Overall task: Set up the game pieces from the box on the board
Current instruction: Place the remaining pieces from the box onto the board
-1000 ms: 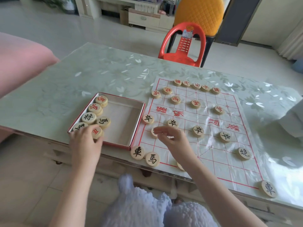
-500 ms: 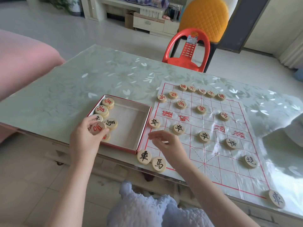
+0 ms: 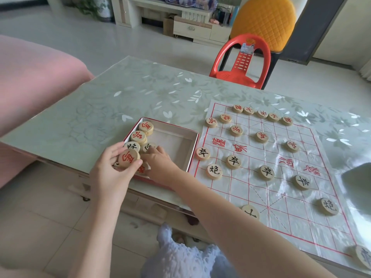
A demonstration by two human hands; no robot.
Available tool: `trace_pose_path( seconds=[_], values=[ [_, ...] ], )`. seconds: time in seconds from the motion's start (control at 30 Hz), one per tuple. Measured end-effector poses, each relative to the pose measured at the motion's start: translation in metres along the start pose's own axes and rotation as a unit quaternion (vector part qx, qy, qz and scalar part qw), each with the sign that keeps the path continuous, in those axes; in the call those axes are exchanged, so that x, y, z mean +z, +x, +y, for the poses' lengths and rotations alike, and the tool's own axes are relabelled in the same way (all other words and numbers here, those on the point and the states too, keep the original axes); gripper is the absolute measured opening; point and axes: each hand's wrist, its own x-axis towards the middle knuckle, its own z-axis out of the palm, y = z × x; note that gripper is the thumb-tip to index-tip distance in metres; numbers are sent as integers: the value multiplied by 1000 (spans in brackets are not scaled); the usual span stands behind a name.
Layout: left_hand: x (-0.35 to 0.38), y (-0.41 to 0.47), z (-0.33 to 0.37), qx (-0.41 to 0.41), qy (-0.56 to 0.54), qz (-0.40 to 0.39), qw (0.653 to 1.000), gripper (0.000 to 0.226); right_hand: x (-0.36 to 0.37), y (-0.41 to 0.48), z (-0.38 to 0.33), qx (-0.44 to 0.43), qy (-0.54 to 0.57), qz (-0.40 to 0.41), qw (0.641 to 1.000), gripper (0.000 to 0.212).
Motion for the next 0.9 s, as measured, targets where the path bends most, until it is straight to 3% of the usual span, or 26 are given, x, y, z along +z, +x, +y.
trace_pose_path(
  seconds=[0.27, 0.5, 0.9],
  values=[
    [3, -4, -3, 28, -6, -11, 1000, 60, 5, 3, 6, -14, -47, 8, 999, 45],
    [15, -14, 13, 41, 17, -41, 998, 54, -20, -41, 28, 45, 147, 119, 981, 53],
    [135, -56, 73, 72, 18, -192, 979, 54, -99, -179, 146, 165, 218, 241, 931, 47]
  ],
)
